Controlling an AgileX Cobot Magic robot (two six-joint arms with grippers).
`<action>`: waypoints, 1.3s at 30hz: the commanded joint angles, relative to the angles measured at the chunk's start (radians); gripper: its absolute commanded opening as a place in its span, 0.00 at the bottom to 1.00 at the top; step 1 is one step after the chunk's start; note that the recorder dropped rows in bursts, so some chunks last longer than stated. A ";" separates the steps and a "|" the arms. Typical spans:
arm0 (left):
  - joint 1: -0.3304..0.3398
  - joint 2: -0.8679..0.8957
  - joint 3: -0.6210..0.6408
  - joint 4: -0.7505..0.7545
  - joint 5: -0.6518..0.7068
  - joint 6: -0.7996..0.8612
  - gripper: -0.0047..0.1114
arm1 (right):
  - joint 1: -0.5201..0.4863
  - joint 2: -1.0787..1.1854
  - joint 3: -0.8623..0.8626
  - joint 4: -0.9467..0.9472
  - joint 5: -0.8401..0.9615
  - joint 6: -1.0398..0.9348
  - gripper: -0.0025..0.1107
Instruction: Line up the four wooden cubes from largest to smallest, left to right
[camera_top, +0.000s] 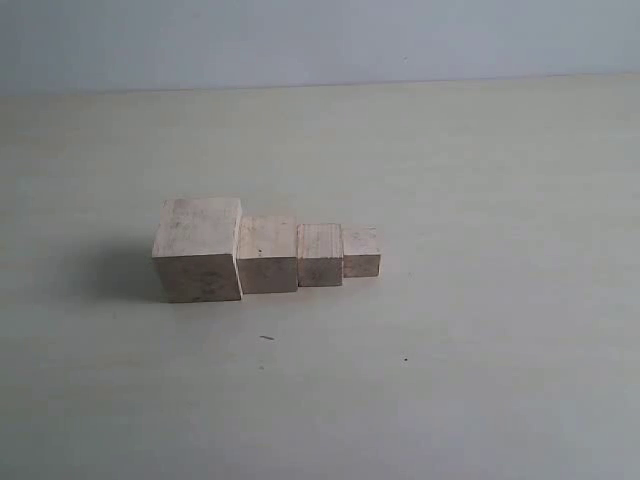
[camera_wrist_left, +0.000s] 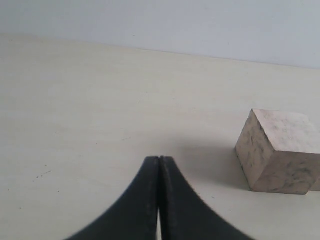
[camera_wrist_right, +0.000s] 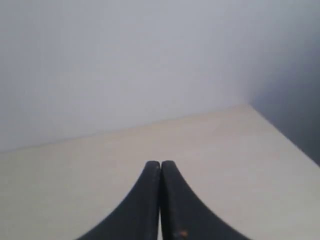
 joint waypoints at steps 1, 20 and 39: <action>-0.008 -0.006 0.000 0.002 -0.008 0.000 0.04 | -0.009 -0.106 0.149 -0.037 -0.157 0.000 0.02; -0.008 -0.006 0.000 0.002 -0.008 0.000 0.04 | -0.009 -0.205 0.432 0.129 -0.361 -0.233 0.02; -0.008 -0.006 0.000 0.002 -0.008 0.000 0.04 | -0.009 -0.275 0.469 0.155 -0.165 -0.252 0.02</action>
